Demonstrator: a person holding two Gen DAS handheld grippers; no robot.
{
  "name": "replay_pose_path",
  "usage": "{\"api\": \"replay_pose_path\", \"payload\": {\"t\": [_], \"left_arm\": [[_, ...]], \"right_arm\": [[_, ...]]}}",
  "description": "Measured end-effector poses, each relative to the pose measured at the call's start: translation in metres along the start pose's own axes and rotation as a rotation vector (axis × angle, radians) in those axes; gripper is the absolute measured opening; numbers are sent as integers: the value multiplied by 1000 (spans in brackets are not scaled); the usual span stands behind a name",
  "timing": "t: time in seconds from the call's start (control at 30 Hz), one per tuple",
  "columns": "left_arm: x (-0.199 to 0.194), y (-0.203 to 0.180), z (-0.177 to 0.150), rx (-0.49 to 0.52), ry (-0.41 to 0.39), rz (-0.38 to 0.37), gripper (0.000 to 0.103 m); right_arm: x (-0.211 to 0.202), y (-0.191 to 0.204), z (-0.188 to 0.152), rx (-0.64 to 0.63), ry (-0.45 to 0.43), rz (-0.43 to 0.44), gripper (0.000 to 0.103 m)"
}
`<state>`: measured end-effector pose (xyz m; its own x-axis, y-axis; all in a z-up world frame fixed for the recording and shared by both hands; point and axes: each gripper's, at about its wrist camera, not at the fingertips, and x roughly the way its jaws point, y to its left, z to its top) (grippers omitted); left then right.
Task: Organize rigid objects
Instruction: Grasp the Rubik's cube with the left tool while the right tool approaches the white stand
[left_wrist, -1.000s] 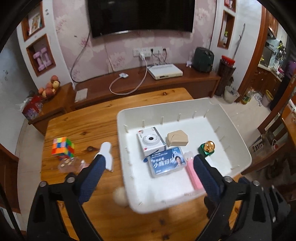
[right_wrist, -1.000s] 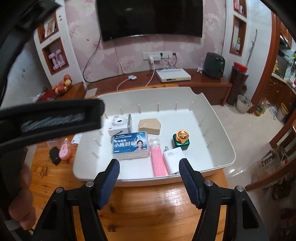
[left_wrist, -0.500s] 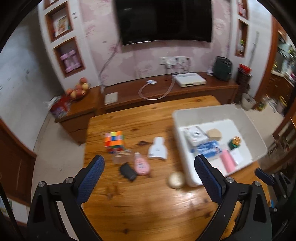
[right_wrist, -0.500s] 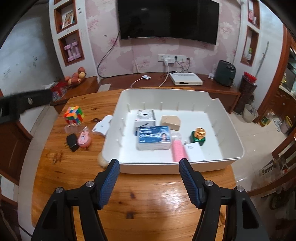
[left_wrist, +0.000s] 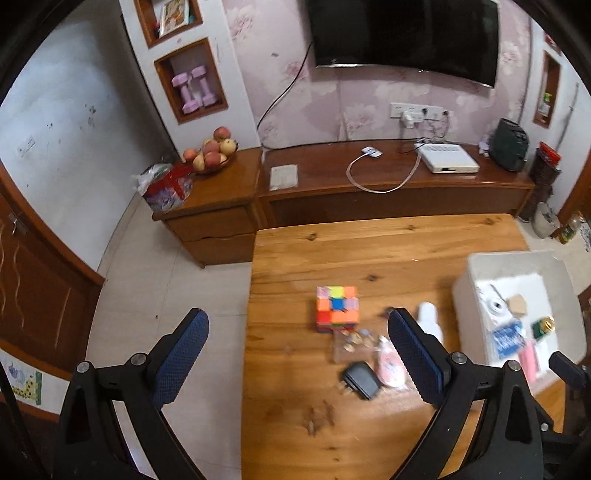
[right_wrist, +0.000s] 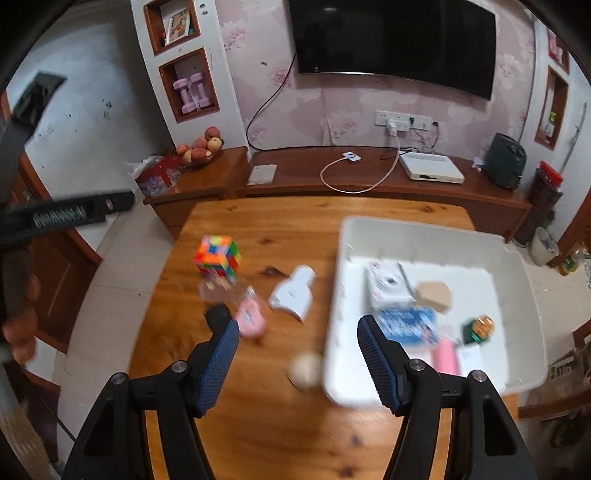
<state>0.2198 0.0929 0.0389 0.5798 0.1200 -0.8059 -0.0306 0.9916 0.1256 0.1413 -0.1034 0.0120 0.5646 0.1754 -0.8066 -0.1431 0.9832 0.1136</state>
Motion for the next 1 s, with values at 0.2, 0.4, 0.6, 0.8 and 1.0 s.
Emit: {"api": "replay_pose_path", "payload": {"t": [0.2, 0.4, 0.6, 0.8, 1.0], "left_arm": [[69, 3, 12, -21, 83, -2, 98], [129, -10, 5, -23, 187, -30, 98], [165, -22, 3, -35, 260, -69, 98], [191, -31, -1, -54, 312, -112, 98], [207, -36, -11, -44, 333, -93, 97]], "right_arm": [[60, 16, 39, 81, 88, 18, 68], [127, 26, 47, 96, 187, -45, 68], [175, 29, 39, 103, 262, -79, 68], [202, 26, 33, 116, 304, -119, 68], [216, 23, 28, 130, 338, -141, 68]]}}
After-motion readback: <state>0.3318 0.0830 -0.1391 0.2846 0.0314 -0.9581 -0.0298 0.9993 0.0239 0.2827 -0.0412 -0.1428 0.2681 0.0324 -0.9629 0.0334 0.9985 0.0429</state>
